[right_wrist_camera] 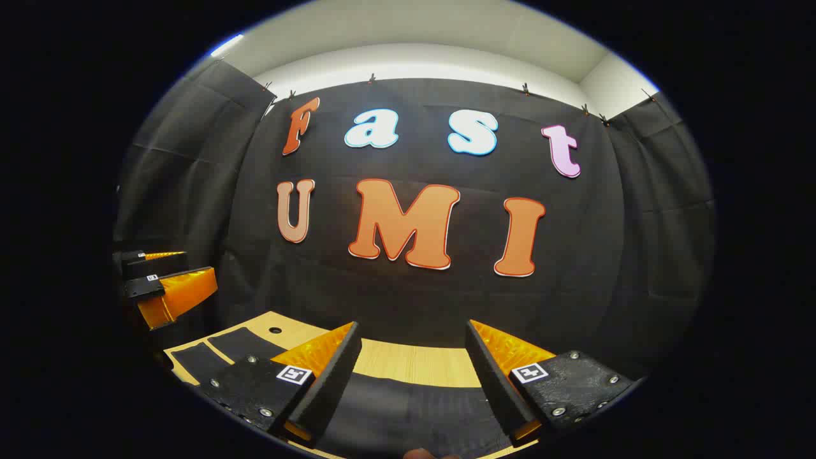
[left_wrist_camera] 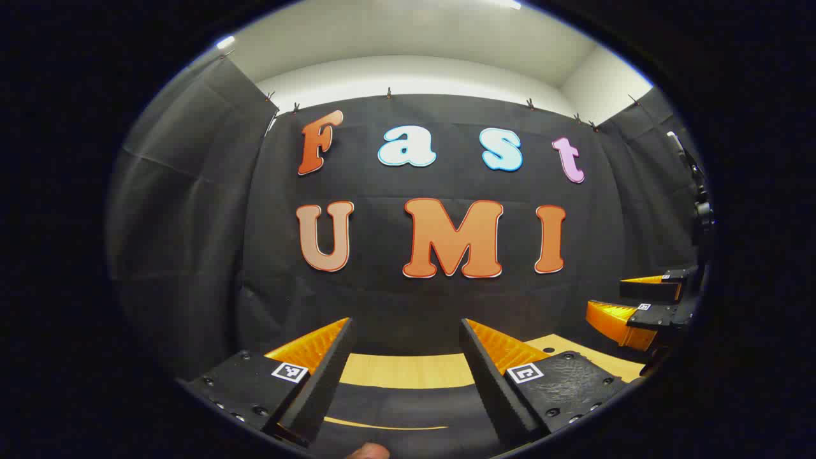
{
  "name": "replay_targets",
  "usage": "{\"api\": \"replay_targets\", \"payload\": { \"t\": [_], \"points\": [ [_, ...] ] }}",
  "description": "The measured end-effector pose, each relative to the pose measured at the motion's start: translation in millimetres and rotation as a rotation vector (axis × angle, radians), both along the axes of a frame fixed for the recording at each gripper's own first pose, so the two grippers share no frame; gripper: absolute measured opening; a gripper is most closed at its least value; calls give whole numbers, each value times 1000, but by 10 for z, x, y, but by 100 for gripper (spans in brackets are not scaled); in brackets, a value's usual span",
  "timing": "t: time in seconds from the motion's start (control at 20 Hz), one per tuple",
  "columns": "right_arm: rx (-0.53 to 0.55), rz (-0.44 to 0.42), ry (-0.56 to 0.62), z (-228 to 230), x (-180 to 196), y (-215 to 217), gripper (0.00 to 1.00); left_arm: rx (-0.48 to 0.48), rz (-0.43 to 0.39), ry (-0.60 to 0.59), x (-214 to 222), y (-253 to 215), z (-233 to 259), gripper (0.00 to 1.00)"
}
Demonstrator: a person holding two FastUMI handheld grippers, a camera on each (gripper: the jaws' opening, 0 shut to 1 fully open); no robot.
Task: Grasp the waist and the cuffs of the jeans and fold them to make the two legs overlap; first hold the waist and fold one-third of the jeans toward the cuffs, then hold the cuffs and fold the remaining one-third in the same direction to finish folding.
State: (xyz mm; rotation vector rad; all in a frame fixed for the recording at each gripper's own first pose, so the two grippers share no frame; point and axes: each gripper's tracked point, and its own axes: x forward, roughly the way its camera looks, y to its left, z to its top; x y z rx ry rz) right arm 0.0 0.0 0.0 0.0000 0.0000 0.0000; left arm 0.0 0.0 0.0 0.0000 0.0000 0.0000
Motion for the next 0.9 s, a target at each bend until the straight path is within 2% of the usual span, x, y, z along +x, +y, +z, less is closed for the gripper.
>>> {"api": "replay_targets", "payload": {
  "t": [0.2, 0.35, 0.4, 0.55, 0.6, 0.9],
  "points": [
    [15, -12, 15, -67, 37, -183, 100, 4, 5, 0, 93, -185, 5, 96],
    [15, -23, 19, -112, 65, -305, 98, 5, 2, 9, 167, -301, -19, 96],
    [11, -26, 22, -122, 81, -347, 94, 2, 5, 6, 185, -330, -7, 96],
    [21, -30, 27, -165, 109, -435, 94, 2, 2, 3, 240, -419, -12, 96],
    [23, -35, 27, -164, 121, -455, 98, 7, 1, 4, 269, -442, -8, 96],
    [36, -65, 34, -242, 187, -657, 98, 18, 9, -1, 402, -505, 0, 98]
  ]
}}
